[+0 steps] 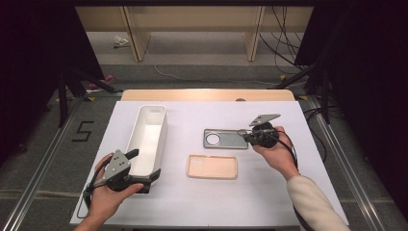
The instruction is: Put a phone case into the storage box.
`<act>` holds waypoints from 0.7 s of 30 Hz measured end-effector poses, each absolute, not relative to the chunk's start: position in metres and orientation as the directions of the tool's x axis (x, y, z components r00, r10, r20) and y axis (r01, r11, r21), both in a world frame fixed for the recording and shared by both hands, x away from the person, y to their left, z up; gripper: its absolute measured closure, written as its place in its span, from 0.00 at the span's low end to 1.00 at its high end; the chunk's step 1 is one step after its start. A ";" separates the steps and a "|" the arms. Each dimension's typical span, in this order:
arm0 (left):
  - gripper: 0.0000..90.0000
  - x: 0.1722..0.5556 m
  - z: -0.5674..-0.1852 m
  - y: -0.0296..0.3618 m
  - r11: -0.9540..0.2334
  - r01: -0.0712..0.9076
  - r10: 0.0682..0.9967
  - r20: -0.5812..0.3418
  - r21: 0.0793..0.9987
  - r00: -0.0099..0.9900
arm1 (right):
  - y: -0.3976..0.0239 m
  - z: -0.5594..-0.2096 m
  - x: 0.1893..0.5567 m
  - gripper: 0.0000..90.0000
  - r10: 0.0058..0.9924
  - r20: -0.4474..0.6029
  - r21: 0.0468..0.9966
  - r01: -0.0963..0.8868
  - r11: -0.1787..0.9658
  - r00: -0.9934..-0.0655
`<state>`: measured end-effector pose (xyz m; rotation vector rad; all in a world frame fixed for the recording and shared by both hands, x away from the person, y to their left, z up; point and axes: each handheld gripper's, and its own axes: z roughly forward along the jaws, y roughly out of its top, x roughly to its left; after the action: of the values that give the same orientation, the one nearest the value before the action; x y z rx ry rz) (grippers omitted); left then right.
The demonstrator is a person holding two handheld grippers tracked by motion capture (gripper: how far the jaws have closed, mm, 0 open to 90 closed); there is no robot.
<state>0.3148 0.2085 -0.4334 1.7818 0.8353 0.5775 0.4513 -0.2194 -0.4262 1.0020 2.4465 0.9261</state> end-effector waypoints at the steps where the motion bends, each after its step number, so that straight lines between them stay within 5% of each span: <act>1: 0.00 0.315 -0.433 0.208 -0.218 0.268 0.767 -0.005 0.939 0.641 | -0.220 -0.428 0.454 1.00 0.721 -0.059 0.672 0.507 0.540 -0.690; 21: 0.00 0.315 -0.433 0.209 -0.217 0.266 0.765 -0.006 0.939 0.644 | -0.213 -0.450 0.485 1.00 0.718 -0.069 0.544 0.577 0.609 -0.692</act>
<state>0.3147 0.2086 -0.4333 1.7796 0.8318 0.5743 0.4854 -0.2134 -0.4504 1.0559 2.5560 0.7180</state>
